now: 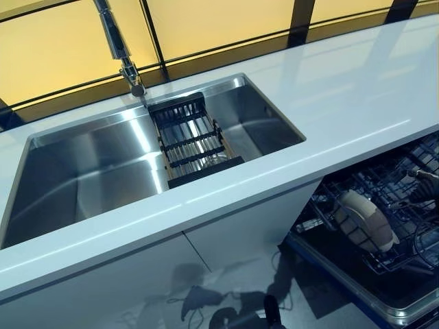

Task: Take plates into dishwasher

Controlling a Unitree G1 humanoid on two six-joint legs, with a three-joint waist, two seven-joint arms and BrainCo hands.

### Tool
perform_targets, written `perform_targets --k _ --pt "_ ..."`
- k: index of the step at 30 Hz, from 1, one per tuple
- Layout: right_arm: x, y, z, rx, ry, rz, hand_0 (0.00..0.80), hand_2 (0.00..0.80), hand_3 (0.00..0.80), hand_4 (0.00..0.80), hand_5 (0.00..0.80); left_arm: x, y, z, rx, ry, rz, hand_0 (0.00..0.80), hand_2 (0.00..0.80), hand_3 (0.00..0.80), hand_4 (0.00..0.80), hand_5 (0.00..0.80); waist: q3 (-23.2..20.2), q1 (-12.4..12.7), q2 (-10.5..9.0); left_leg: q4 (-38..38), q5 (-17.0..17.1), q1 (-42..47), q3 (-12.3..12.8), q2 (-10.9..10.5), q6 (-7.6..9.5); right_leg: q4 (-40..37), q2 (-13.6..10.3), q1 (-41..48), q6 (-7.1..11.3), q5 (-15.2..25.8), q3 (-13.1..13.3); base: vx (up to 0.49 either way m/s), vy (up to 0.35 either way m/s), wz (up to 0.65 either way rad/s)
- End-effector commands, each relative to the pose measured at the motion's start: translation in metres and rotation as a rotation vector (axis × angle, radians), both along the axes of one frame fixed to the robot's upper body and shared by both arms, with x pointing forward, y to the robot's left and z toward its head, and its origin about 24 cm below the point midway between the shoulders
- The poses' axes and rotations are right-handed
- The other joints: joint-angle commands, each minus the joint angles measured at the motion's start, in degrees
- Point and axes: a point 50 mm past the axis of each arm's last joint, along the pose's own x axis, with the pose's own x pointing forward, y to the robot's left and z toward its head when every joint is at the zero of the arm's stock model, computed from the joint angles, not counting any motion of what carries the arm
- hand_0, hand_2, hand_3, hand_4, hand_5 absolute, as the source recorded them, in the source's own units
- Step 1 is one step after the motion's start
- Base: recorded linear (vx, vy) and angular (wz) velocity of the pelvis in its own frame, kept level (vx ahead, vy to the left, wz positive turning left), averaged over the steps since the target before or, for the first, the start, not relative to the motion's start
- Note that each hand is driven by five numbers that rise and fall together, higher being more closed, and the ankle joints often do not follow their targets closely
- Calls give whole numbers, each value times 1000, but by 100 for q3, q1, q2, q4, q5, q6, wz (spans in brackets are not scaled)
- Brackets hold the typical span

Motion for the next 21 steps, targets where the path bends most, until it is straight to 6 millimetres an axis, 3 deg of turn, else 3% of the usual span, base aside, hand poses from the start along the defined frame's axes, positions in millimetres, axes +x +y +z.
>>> perform_targets --k 1,11,18,21 --pt "-13 -17 21 22 -82 -81 0 0 0 0 0 -27 29 1 116 128 -5 0 0 0 0 0 -595 -84 -534 -16 414 -218 -216 263 7 20 -314 536 453 -445 70 17 47 -2" --pt "-49 -48 4 87 -111 -198 0 0 0 0 0 -48 50 5 195 198 11 0 0 0 0 0 -863 -59 -713 -16 355 -80 -106 273 67 20 -326 658 502 -430 51 -31 68 -1" --pt "-64 -65 15 80 -131 -258 0 0 0 0 0 -60 67 11 263 215 -6 0 0 0 0 0 -935 10 -780 32 254 39 -97 185 141 20 -401 740 526 -408 80 -95 158 -1" --pt "-74 -75 19 73 -124 -309 0 0 0 0 0 -53 76 16 316 159 -17 0 0 0 0 0 -911 5 -848 258 79 34 -104 52 258 81 -508 743 564 -372 157 -106 232 1"
